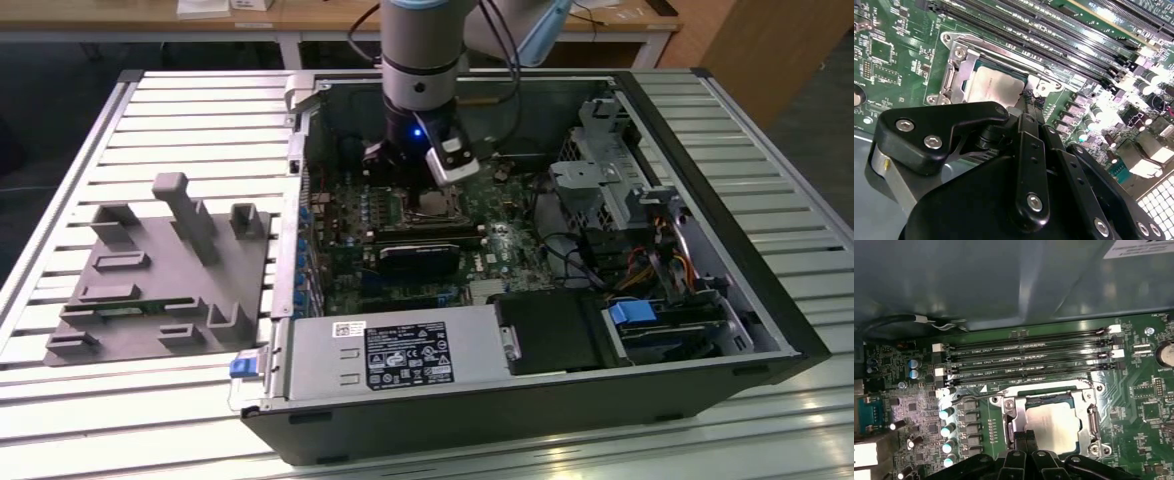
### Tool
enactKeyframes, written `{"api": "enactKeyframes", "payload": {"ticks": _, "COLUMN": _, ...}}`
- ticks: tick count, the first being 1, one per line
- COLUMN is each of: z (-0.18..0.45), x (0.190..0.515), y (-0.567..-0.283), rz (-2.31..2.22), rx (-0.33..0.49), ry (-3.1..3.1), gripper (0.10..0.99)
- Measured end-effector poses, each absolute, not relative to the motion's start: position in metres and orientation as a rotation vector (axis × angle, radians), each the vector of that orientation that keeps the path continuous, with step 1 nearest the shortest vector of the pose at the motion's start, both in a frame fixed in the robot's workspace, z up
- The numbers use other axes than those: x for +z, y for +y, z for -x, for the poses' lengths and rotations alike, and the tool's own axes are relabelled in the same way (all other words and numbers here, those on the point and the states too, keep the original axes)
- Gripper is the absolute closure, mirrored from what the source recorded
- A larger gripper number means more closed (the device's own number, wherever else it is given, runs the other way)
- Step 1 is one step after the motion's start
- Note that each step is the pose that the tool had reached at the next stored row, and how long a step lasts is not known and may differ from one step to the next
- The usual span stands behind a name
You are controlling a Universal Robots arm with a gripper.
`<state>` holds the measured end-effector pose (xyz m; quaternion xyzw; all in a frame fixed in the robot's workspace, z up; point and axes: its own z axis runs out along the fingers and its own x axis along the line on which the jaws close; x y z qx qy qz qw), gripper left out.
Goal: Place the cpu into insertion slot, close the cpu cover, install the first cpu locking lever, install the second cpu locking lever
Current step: 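Close the cpu cover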
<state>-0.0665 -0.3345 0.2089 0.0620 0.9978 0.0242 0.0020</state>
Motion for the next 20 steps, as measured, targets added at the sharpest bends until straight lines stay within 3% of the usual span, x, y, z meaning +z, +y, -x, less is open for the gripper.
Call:
{"api": "enactKeyframes", "payload": {"ticks": 8, "z": 0.0676, "x": 0.2081, "y": -0.3351, "rz": -0.190, "rx": 0.151, "ry": 3.131, "gripper": 0.980}}
{"api": "enactKeyframes", "payload": {"ticks": 20, "z": 0.0682, "x": 0.2034, "y": -0.3366, "rz": -0.089, "rx": 0.155, "ry": 3.139, "gripper": 0.980}}
